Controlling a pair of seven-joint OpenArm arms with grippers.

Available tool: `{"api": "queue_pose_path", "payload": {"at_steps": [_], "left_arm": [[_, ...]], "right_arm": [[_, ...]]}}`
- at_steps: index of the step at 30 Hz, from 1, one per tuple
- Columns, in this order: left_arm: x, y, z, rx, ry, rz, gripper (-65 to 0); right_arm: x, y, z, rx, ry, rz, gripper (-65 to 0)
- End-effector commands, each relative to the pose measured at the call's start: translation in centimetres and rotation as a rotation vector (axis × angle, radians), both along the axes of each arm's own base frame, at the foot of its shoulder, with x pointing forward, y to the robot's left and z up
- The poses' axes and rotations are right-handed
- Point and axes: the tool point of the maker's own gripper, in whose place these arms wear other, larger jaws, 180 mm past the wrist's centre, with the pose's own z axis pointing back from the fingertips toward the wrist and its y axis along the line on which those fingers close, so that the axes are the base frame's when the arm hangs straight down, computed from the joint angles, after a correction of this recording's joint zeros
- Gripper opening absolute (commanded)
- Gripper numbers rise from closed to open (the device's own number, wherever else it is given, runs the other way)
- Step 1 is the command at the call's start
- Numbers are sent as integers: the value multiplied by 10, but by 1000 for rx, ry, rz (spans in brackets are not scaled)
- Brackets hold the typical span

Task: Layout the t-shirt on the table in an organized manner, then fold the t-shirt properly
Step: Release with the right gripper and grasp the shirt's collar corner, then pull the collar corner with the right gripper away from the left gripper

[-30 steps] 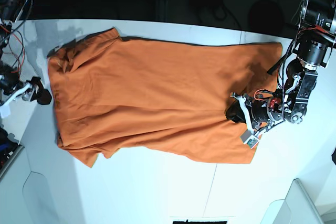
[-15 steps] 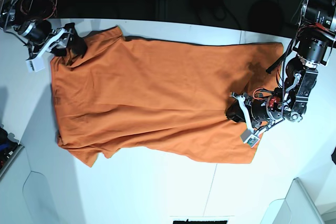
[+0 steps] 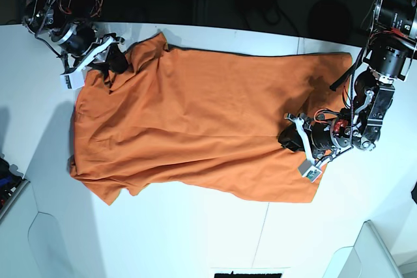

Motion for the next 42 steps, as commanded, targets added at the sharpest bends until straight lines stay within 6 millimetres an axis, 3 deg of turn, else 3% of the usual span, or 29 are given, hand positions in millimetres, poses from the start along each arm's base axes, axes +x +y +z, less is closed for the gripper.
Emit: {"api": "queue_pose_path", "payload": {"at_steps": [1, 6, 14, 17, 18, 19, 24, 31, 38, 42], "left_arm": [[-7, 15, -7, 75, 44, -1, -422], [-7, 15, -7, 76, 43, -1, -422], [-8, 17, -7, 82, 49, -1, -422], [-8, 16, -7, 80, 49, -2, -422], [-7, 16, -7, 79, 48, -2, -422], [-8, 16, -7, 79, 49, -2, -422], [-8, 16, -8, 82, 50, -1, -422], [-10, 11, -5, 74, 55, -36, -422], [1, -28, 34, 15, -51, -136, -422], [1, -38, 44, 2, -71, -163, -422]], "right_arm": [[7, -5, 8, -13, -35, -4, -627], [3, -23, 12, -30, -29, -1, -650], [-16, -118, 35, -73, -20, -199, -650], [-32, -145, 39, -114, 6, -236, -321], [-37, -152, 40, -125, 12, -245, -247], [-43, -158, 41, -134, 20, -253, -209], [-64, -182, 47, -159, 36, -306, -205], [-57, -173, 49, -110, 8, -313, -205], [-56, -136, 40, -1, -11, -299, -205], [-48, -105, 51, 28, -60, -274, -205]]}}
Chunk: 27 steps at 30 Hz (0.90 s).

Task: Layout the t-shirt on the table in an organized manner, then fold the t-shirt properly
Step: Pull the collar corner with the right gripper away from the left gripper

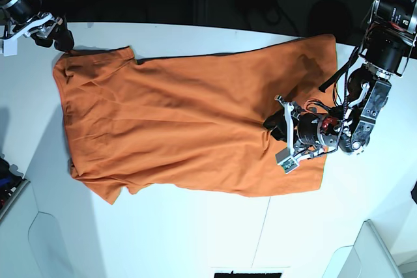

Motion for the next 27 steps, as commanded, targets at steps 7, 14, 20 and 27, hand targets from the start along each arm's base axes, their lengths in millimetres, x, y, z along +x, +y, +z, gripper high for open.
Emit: {"api": "queue_pose_path", "payload": {"at_steps": [7, 14, 20, 27], "left_arm": [[12, 2, 16, -15, -43, 0, -422], [9, 6, 12, 4, -25, -1, -422], [9, 5, 12, 3, -26, -1, -422], [9, 5, 13, 3, -26, -1, -422]], "right_arm": [[36, 24, 31, -80, -134, 61, -205], [59, 32, 29, -155, -140, 91, -206], [57, 33, 9, -166, -96, 92, -207], [54, 31, -2, -146, -76, 77, -374]]}}
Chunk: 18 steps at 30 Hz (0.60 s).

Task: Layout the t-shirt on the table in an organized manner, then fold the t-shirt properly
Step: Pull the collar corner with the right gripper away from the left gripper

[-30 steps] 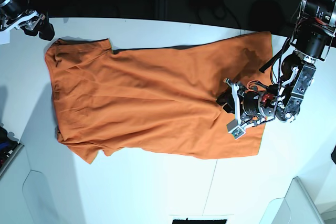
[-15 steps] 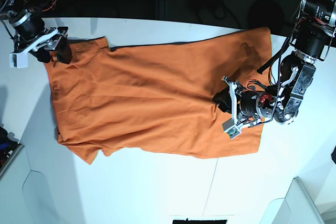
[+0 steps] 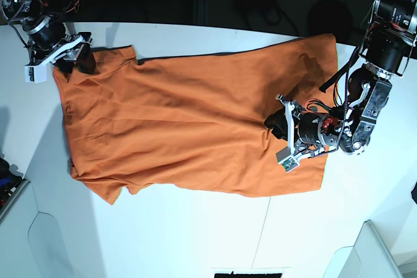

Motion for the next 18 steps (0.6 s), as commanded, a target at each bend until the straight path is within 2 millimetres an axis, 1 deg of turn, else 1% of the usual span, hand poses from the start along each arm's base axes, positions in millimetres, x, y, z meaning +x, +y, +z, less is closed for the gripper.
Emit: {"api": "queue_pose_path", "payload": {"at_steps": [1, 2, 3, 4, 5, 7, 10, 14, 18], "left_arm": [[12, 2, 15, -14, -42, -1, -422], [12, 2, 15, -14, -42, -1, -422], [12, 2, 15, -14, -42, -1, -422], [12, 2, 15, -14, -42, -1, -422], [12, 2, 15, -14, -42, -1, -422], [12, 2, 15, -14, -42, -1, -422], [12, 2, 15, -13, -42, -2, -422], [12, 3, 15, -5, -43, -2, -422], [12, 3, 15, -6, -45, -2, -422]], "right_arm": [[6, -4, 9, -7, -39, -5, -457], [5, -5, 8, -11, -34, -6, -536], [5, -5, 7, -12, -33, -5, -595], [5, -5, 8, -13, -33, -5, -635], [5, -5, 8, -13, -33, -4, -650], [4, -6, 8, -15, -22, 5, -650], [-7, -4, 6, 16, 29, 37, -650], [-32, -1, 6, 70, 58, 56, -650], [-61, -3, -1, 86, 109, 43, -650]]}}
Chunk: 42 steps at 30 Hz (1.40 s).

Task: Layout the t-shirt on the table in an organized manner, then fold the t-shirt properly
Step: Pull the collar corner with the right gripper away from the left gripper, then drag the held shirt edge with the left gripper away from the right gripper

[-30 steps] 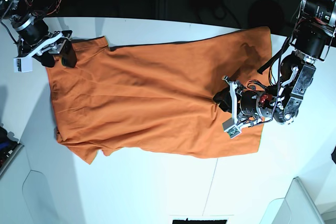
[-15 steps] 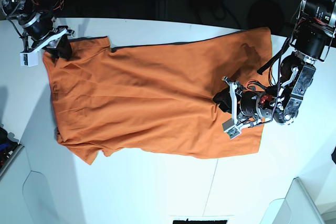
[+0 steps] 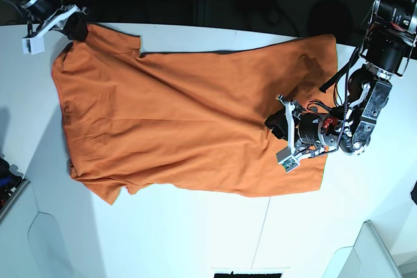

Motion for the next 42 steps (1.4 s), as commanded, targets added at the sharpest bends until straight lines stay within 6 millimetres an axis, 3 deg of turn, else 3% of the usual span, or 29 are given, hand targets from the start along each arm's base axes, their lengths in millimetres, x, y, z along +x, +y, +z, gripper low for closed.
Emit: {"api": "queue_pose_path", "payload": {"at_steps": [1, 3, 5, 7, 10, 14, 16, 17, 20, 23, 27, 32, 38, 42], "left_arm": [[13, 2, 16, -15, -47, -1, -422], [13, 2, 16, -16, -47, -1, -422], [13, 2, 16, -15, -47, -1, -422], [13, 2, 16, -15, -47, -1, -422], [13, 4, 15, -5, -48, -2, -422], [14, 12, 16, 8, -56, 6, -422], [15, 18, 19, 10, -67, 13, -422], [16, 20, 19, 12, -71, 15, -422], [17, 22, 21, 10, -79, 19, -422], [20, 21, 22, 4, -98, 19, -422], [32, 39, 21, 80, -143, 100, -422], [34, 62, 5, 135, -126, 164, -422], [35, 90, -20, 166, -127, 244, -422], [36, 83, -32, 231, -139, 201, -422]], "right_arm": [[2, -2, 10, 3, -39, 8, -645], [-6, -1, 8, 10, -26, 8, -449], [-9, 0, 9, 20, -25, 8, -301], [-6, 1, 14, 20, -44, 17, -264], [10, -3, 35, -15, -140, 7, -265], [54, -19, 78, -108, -345, -39, -267], [81, -30, 92, -151, -422, -77, -321], [95, -36, 95, -170, -444, -94, -385], [132, -45, 90, -176, -453, -136, -645], [174, -36, 72, -112, -438, -110, -650], [217, -18, 32, -92, -342, -17, -650], [236, -21, 1, -165, -243, 54, -650], [235, -60, 9, -248, -232, 33, -650], [237, -79, 19, -283, -253, 21, -650]]}}
